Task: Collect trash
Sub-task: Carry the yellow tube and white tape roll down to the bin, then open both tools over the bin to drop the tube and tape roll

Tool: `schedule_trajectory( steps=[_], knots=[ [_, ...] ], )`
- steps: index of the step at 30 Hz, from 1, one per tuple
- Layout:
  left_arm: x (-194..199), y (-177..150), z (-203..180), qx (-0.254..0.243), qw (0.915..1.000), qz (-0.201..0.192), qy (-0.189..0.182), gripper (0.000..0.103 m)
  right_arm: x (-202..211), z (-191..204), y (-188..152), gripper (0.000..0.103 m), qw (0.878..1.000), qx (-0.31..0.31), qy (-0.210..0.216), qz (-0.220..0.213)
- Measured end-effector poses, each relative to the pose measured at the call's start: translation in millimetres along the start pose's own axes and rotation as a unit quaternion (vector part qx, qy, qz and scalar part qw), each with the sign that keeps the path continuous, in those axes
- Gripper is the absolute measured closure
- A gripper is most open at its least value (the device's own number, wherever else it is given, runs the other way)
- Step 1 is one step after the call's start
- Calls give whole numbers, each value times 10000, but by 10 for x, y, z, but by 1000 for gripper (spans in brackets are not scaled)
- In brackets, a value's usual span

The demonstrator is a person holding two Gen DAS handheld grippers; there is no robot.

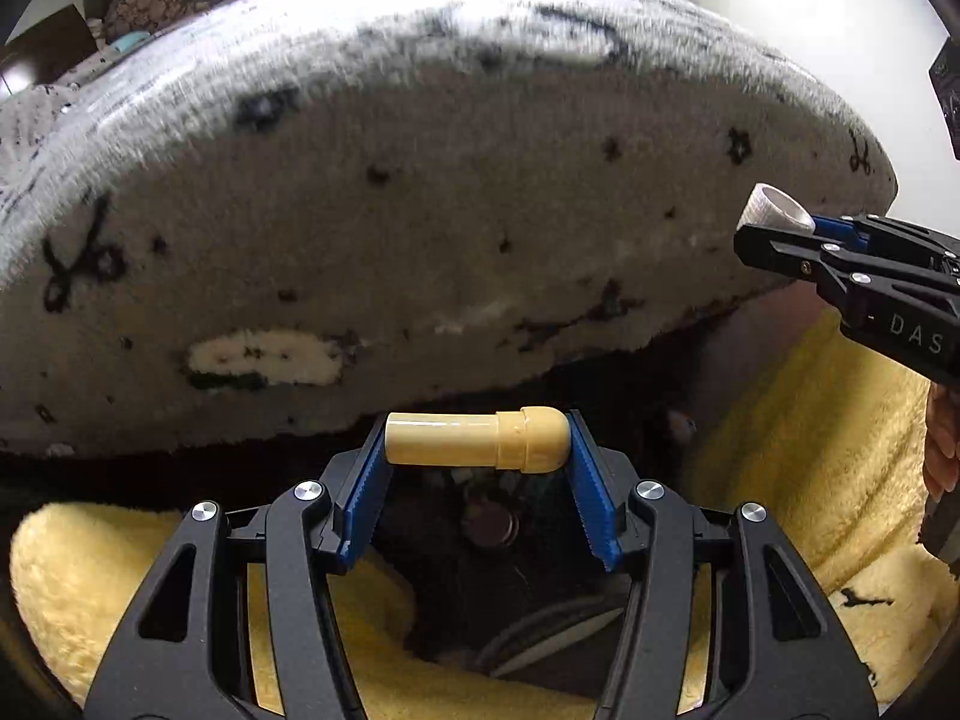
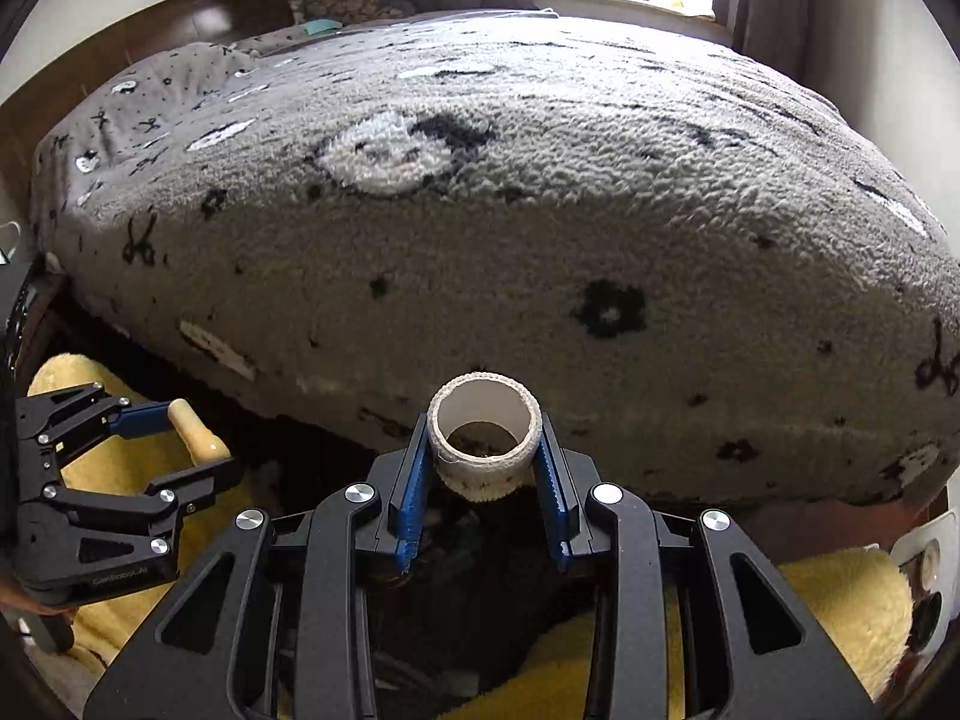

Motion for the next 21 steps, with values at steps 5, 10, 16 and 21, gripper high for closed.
schedule_trajectory(
  steps=[5,10,16,21],
  knots=[
    [-246,-195,-15,174,9990,329,-238,50,-200,38,-195,70,9993,15,76,375],
    [-470,-357,-3,338,9959,682,-489,50,-342,84,-332,70,9974,27,108,705],
    [-720,-458,-21,380,9908,1024,-794,50,-533,91,-481,70,9922,-22,229,1227],
    [-807,-491,-82,316,9883,1127,-974,50,-677,110,-579,70,9873,-27,283,1565]
  ],
)
Point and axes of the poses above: each gripper's, at about its wrist camera, not at the fingertips, and x roughly against the way its jaws point, z to its left, y to its top, the point moved 9 cm from there along -x, roughly the way its jaws point, and after that the axes turned 13 degrees about -x, right-handed, at the moved point
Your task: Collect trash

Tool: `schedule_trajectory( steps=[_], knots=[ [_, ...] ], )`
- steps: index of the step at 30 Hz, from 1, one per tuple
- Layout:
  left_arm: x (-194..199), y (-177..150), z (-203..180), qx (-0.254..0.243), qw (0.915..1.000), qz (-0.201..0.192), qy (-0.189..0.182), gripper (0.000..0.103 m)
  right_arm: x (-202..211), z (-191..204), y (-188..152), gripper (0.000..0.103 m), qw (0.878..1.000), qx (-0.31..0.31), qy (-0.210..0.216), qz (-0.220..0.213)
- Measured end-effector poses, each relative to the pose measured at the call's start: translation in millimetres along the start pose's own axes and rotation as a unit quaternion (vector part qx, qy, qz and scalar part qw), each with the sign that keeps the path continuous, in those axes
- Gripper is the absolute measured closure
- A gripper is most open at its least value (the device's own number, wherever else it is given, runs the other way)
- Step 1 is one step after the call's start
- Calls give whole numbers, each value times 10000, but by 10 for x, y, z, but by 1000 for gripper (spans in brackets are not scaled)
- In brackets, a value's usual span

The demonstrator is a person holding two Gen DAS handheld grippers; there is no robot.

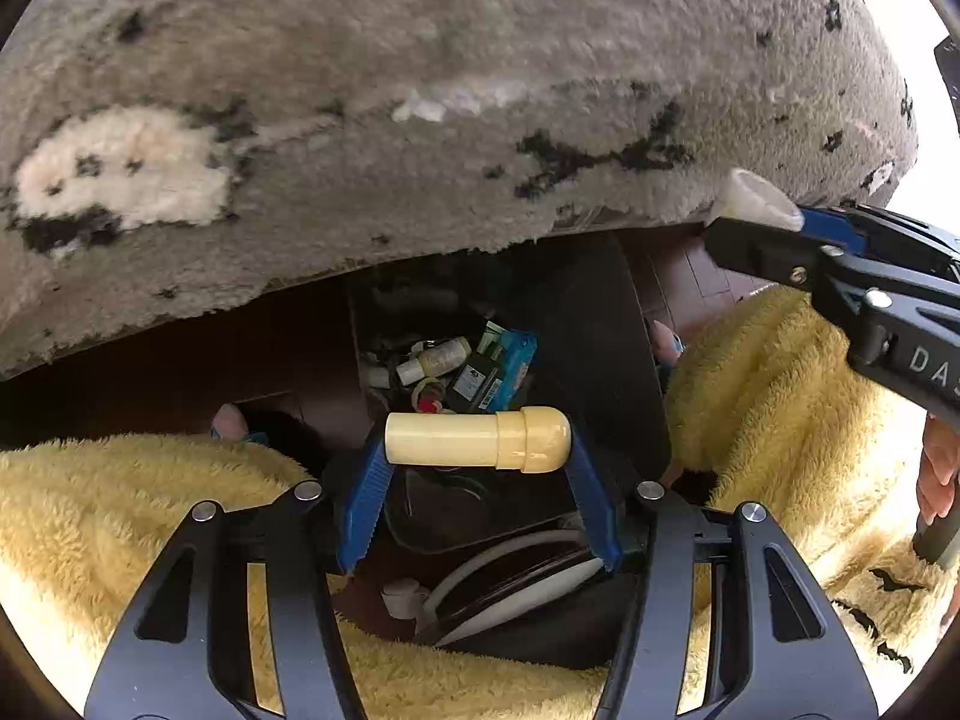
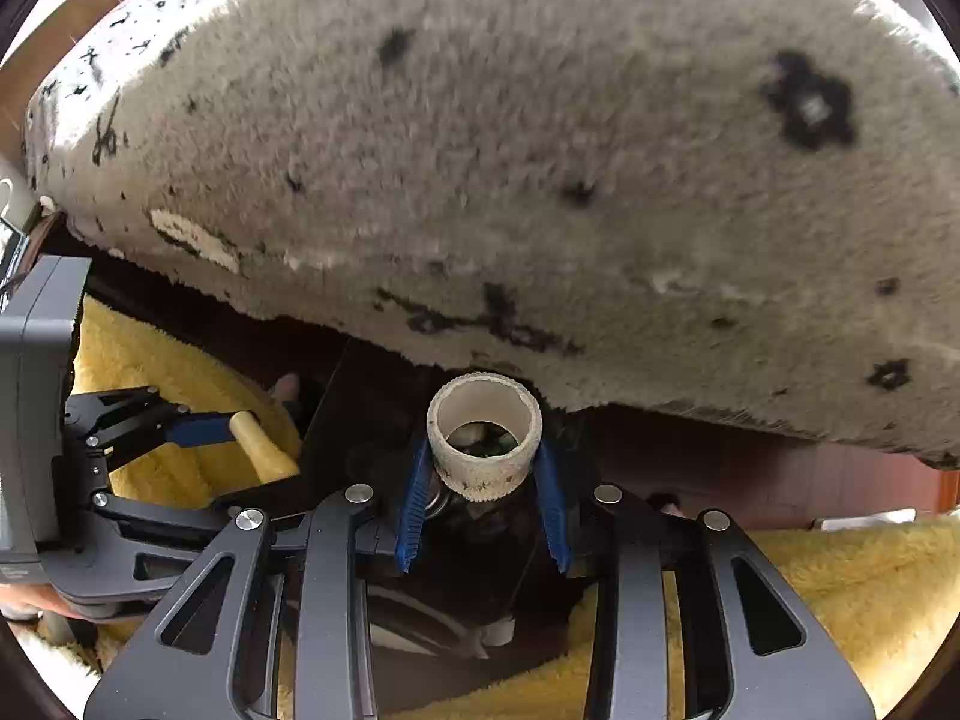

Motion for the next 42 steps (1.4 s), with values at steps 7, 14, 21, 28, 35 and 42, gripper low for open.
schedule_trajectory(
  steps=[7,14,21,28,35,42],
  knots=[
    [-116,23,-33,-21,10000,68,-60,50,-136,-31,-34,69,9995,-34,44,303],
    [-139,49,-48,-20,9999,112,-22,40,-132,-56,-18,54,9996,-135,15,266],
    [12,91,-69,-54,9998,-53,162,28,76,-133,56,53,9998,-201,-80,48],
    [290,163,-29,29,9986,-389,344,17,380,-181,175,27,9986,-237,-276,-393],
    [664,323,45,142,9951,-900,373,9,662,-346,344,6,9949,-446,-431,-794],
    [1301,706,174,121,9795,-1841,808,8,1286,-402,665,3,9838,-474,-588,-1624]
  ],
)
Point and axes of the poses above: each gripper's, at about its wrist camera, not at the fingertips, and x roughly against the way its jaws point, z to its left, y to its top, the point moved 9 cm from there along -x, roughly the way its jaws point, and after that the axes turned 13 degrees about -x, right-handed, at the moved point
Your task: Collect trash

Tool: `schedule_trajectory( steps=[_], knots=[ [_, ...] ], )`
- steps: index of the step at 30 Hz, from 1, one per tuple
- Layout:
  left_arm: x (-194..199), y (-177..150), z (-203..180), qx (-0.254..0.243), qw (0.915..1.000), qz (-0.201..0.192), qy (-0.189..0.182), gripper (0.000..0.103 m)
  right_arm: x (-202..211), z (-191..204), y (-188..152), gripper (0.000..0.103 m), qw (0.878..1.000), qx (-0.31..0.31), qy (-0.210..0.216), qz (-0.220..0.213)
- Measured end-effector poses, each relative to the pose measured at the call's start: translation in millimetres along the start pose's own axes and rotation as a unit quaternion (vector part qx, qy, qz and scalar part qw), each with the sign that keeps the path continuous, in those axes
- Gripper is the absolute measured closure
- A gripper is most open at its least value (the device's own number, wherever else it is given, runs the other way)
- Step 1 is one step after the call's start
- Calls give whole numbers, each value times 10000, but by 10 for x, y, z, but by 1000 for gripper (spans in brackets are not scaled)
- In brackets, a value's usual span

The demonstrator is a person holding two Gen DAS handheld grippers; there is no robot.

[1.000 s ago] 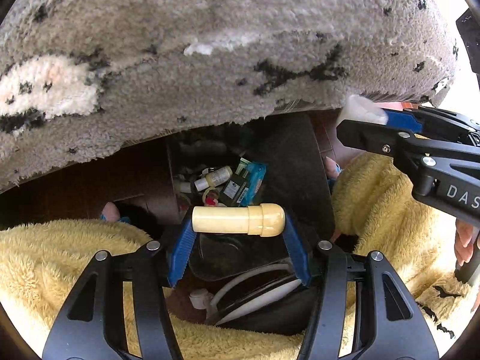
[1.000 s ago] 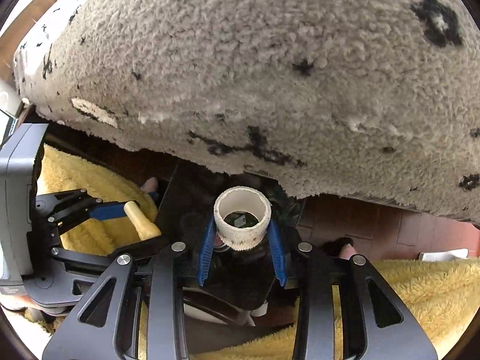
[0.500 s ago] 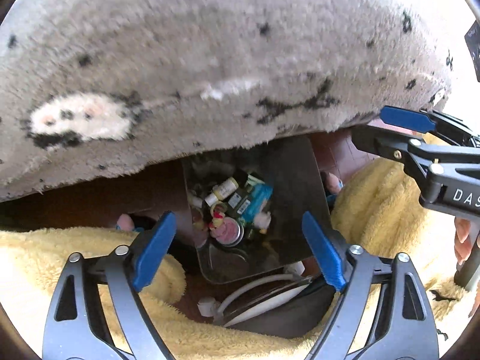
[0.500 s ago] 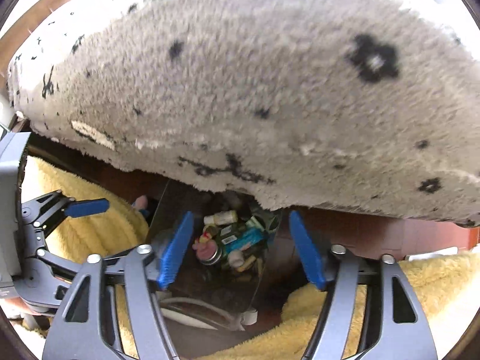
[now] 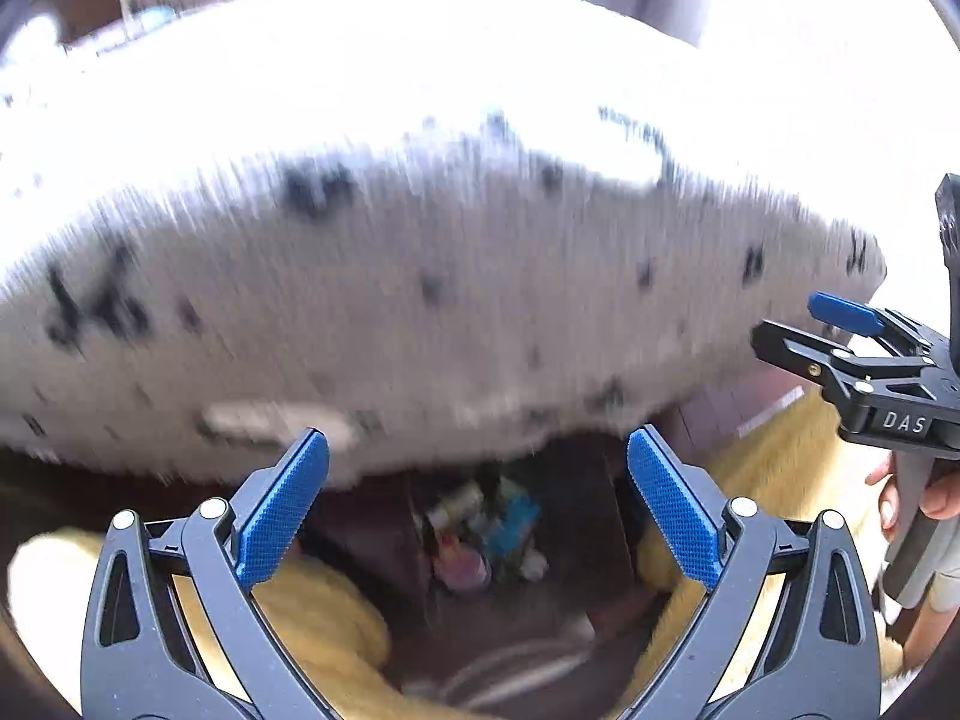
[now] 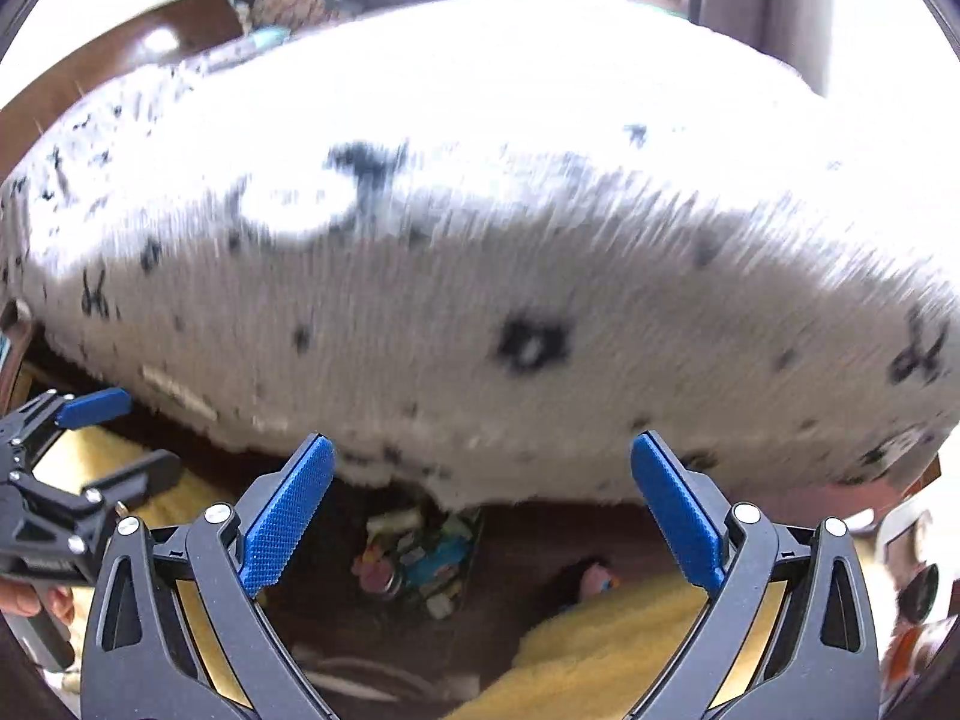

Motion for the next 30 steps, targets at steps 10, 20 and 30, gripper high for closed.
schedule_trajectory(
  steps=[10,20,30],
  knots=[
    [864,871,219,-109,9891,-1377,508,8,861,-15,899,3,9834,-12,-52,-1814],
    [1644,1510,270,-326,9674,-2278,1053,8,1482,40,1449,3,9644,-199,155,-2631],
    [1833,1564,218,-285,9572,-2618,1199,8,1710,80,1446,3,9517,-286,-38,-3056]
  ],
)
Point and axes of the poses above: each gripper's, at about its wrist camera, not at the fingertips, and x roughly against the way its jaws point, z to its left, y to its top, the point moved 9 cm from there along -x, roughly the way its jaws point, and after that the axes turned 13 degrees about -x, right-handed, at the moved point
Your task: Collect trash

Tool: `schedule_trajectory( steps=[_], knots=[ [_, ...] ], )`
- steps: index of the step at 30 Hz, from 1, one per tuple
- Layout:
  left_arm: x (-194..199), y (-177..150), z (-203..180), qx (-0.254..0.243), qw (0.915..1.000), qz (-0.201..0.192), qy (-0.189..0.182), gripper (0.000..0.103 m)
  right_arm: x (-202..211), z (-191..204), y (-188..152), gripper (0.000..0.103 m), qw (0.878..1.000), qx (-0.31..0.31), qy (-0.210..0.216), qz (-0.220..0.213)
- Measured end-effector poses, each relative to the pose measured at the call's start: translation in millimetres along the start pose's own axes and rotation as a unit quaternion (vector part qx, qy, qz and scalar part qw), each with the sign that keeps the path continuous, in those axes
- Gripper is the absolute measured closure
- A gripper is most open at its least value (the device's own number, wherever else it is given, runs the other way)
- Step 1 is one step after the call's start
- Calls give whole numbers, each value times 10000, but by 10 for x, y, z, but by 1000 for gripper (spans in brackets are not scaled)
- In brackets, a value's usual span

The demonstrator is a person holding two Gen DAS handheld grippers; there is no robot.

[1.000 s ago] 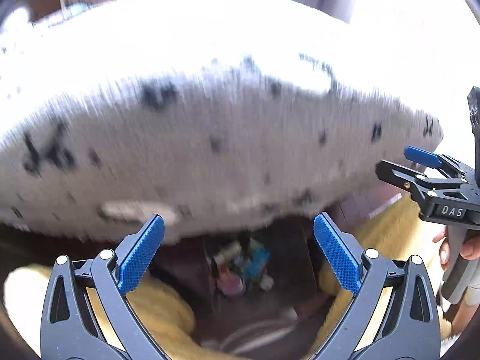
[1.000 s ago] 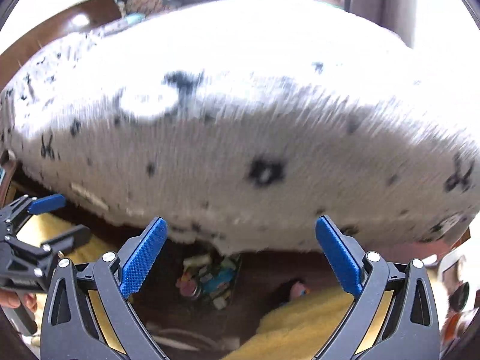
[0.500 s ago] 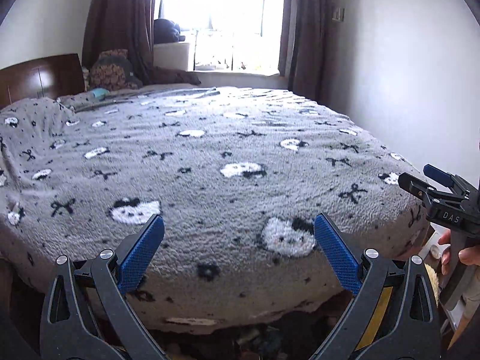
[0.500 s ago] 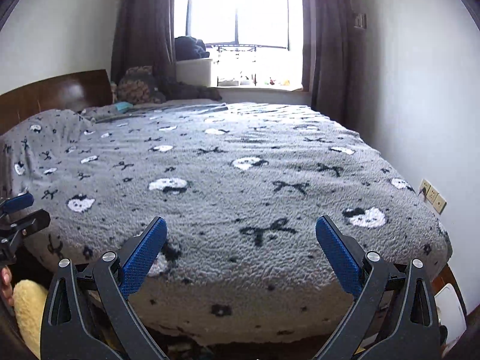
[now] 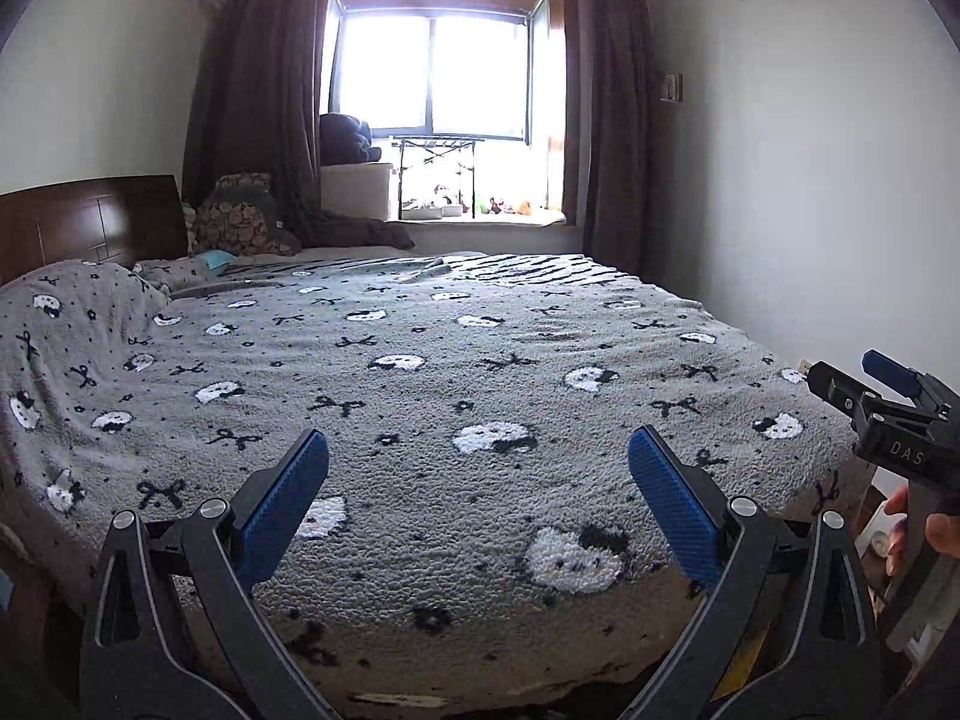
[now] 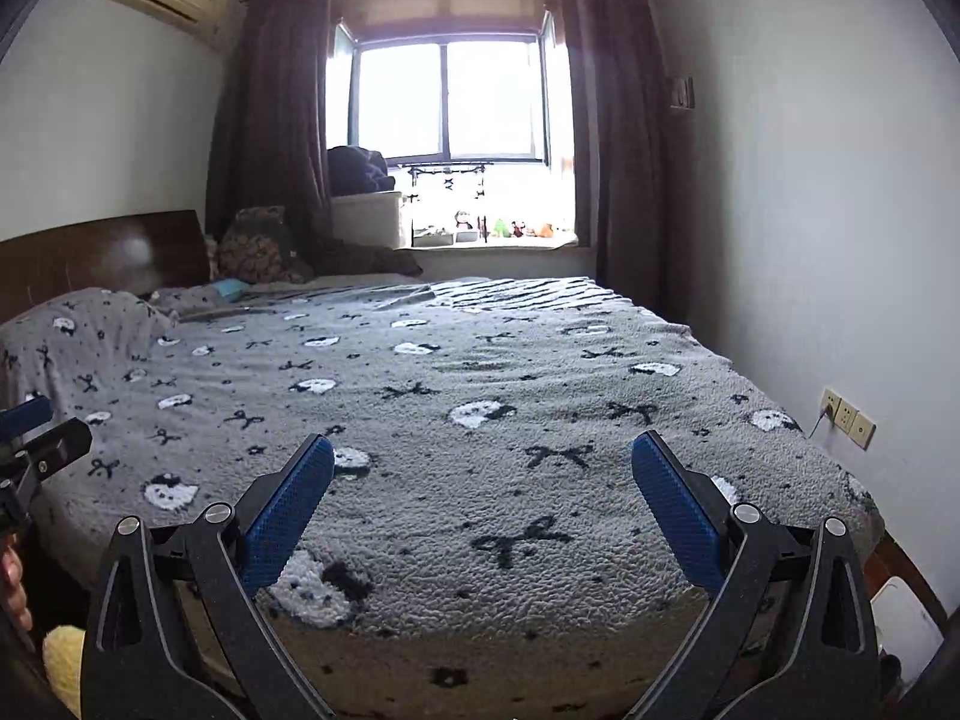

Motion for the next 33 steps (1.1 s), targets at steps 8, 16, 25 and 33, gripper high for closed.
schedule_trajectory(
  steps=[8,16,25,33],
  knots=[
    [-34,-70,-42,-54,10000,59,-9,8,12,82,-27,3,9999,107,-5,2],
    [-24,-73,-56,-63,10000,49,-36,8,24,128,-30,3,9999,125,31,-17],
    [-18,-56,-57,-41,10000,30,-57,8,10,124,-43,3,9999,106,31,4],
    [-18,-53,-65,-21,10000,24,-71,8,3,142,-41,3,9999,99,70,2]
  ],
)
Point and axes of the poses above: each gripper's, at about its wrist camera, not at the fingertips, and x roughly against the way its jaws point, z to its left, y to its top, the point moved 9 cm from there along -x, roughly the way its jaws point, and after that the axes turned 13 degrees about -x, right-handed, at the moved point
